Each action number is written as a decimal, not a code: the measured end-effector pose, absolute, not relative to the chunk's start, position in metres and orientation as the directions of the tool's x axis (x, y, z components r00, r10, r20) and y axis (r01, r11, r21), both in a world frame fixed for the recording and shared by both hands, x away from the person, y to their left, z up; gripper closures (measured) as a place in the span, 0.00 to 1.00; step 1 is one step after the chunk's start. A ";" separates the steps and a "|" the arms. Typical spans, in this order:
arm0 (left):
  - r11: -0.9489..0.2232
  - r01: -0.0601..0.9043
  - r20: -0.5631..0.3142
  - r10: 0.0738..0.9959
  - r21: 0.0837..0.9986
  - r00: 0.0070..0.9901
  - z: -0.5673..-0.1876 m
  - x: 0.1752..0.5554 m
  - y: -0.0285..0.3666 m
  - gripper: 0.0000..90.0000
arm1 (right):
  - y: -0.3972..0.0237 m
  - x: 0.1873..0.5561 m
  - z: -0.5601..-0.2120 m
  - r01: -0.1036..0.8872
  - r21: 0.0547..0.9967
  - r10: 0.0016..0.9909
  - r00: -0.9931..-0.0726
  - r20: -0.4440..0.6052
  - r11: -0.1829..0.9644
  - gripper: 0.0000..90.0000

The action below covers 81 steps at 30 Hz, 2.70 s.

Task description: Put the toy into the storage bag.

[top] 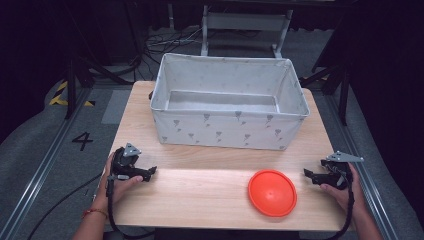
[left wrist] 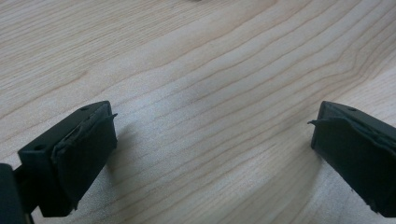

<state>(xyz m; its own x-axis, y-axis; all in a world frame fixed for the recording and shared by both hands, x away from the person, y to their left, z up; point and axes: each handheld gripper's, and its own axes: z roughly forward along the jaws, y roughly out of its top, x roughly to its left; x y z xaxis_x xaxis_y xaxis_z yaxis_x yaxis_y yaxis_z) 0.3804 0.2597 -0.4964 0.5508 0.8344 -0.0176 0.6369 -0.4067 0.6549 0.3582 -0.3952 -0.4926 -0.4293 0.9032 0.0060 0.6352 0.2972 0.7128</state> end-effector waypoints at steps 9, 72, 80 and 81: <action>-0.403 0.639 -0.021 0.836 0.655 0.549 -0.496 0.379 0.260 0.01 | -0.379 0.348 -0.471 0.595 0.727 0.841 -0.539 0.044 0.343 0.18; -0.403 0.640 -0.021 0.836 0.654 0.548 -0.496 0.379 0.260 0.01 | -0.297 0.328 -0.439 0.430 0.769 0.608 -0.791 0.068 0.473 0.89; -0.403 0.640 -0.020 0.837 0.654 0.547 -0.496 0.379 0.260 0.01 | -0.278 0.313 -0.412 0.289 0.799 0.536 -0.843 -0.047 0.526 0.91; -0.403 0.640 -0.020 0.837 0.654 0.547 -0.496 0.379 0.260 0.01 | -0.275 0.311 -0.409 0.274 0.800 0.529 -0.846 -0.063 0.534 0.91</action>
